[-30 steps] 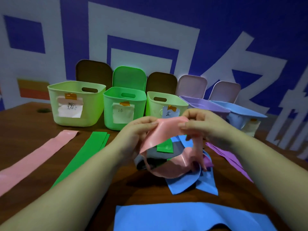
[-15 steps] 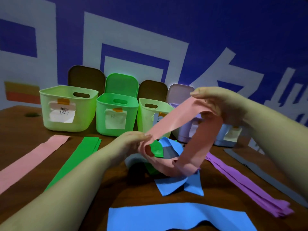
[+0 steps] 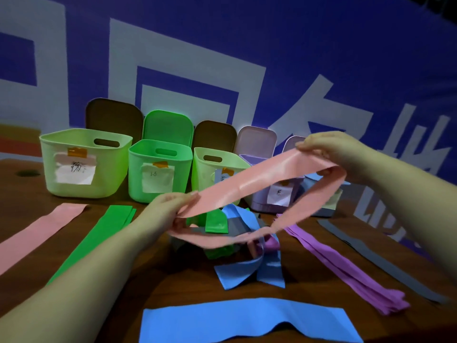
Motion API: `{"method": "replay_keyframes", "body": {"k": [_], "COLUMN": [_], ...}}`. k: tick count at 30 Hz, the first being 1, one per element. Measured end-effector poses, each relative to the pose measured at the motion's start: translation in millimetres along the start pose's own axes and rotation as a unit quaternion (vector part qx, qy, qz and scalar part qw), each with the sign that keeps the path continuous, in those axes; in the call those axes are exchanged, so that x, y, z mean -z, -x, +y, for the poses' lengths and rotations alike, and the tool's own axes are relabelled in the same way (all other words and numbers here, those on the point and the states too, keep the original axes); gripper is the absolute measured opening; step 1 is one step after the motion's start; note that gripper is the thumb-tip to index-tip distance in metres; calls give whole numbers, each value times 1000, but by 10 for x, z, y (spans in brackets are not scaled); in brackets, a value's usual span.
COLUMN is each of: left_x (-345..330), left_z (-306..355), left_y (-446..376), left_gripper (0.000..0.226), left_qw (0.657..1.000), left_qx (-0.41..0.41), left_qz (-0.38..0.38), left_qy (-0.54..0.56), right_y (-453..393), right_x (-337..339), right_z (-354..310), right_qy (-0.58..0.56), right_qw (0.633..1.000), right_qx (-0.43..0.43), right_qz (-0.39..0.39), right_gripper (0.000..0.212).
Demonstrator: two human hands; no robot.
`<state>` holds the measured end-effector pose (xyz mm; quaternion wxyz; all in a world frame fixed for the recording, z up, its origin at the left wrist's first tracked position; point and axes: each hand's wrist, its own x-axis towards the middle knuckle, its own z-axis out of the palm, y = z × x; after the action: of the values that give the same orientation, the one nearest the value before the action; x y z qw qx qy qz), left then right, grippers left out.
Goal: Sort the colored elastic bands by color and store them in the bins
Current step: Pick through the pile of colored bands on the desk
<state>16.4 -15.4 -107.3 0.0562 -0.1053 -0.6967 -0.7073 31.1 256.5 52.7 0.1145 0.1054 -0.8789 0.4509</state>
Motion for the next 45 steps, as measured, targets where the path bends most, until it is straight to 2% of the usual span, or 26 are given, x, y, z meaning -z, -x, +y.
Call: {"method": "replay_keyframes", "body": {"k": [4, 6, 8, 10, 11, 13, 15, 16, 17, 18, 20, 22, 24, 26, 28, 30, 33, 36, 38, 40, 41, 45], "left_x": [4, 39, 86, 159, 195, 343, 494, 560, 571, 533, 369, 192, 132, 127, 123, 105, 119, 177, 146, 55, 3, -110], "left_z": [24, 19, 0, 9, 31, 71, 131, 130, 140, 155, 203, 218, 182, 146, 105, 82, 80, 22, 21, 70, 104, 94], "left_y": [-42, -68, -91, -110, -118, -142, -127, -142, -141, -125, -73, -2, 28, 35, 31, 31, 28, -20, -27, 6, 31, 70], "left_gripper": [24, 25, 34, 39, 37, 31, 25, 22, 22, 23, 24, 23, 28, 27, 24, 36, 44, 44, 32, 16, 16, 45], "left_qw": [988, 982, 976, 968, 967, 954, 910, 891, 885, 889, 922, 972, 994, 993, 975, 956, 953, 934, 940, 971, 982, 979], "left_qx": [5, 3, -12, -33, -35, -14, 11, 6, 1, -3, -9, -11, -1, 14, 34, 35, 37, 4, -51, -100, -112, -84], "left_qz": [148, 179, 209, 243, 252, 266, 275, 285, 289, 283, 242, 162, 101, 70, 55, 39, 71, 125, 126, 52, -3, -175], "left_qy": [-40, -59, -66, -55, -18, 134, 310, 354, 364, 359, 302, 172, 32, -95, -210, -289, -291, -334, -314, -210, -155, -56], "right_y": [54, 68, 60, 62, 58, 72, 100, 123, 146, 174, 214, 214, 172, 131, 113, 89, 85, 133, 173, 209, 225, 311], "right_x": [-27, -86, -151, -188, -188, -168, -137, -138, -150, -179, -284, -418, -508, -540, -551, -561, -596, -644, -684, -732, -748, -756], "right_z": [123, 170, 230, 286, 327, 430, 589, 679, 780, 871, 1001, 1040, 1051, 1070, 1062, 1006, 816, 571, 404, 265, 208, 33], "right_qy": [132, 194, 244, 243, 234, 202, 151, 113, 69, 28, -13, -4, -2, -36, -75, -122, -153, -80, -33, -30, -38, -78], "right_qw": [991, 980, 969, 969, 971, 978, 986, 989, 991, 991, 988, 988, 990, 992, 991, 989, 987, 993, 994, 991, 989, 979], "right_qx": [-10, -10, -2, -4, -11, -34, -70, -89, -110, -132, -156, -155, -139, -123, -108, -89, -43, -4, 9, 21, 25, 46], "right_qz": [-13, -34, -46, -41, -38, -28, -2, 14, 23, 26, 9, -8, -21, -20, -12, -7, -35, -85, -108, -132, -143, -184], "right_gripper": [32, 37, 42, 46, 48, 50, 43, 41, 40, 39, 35, 24, 23, 19, 17, 15, 22, 21, 25, 26, 26, 22]}}
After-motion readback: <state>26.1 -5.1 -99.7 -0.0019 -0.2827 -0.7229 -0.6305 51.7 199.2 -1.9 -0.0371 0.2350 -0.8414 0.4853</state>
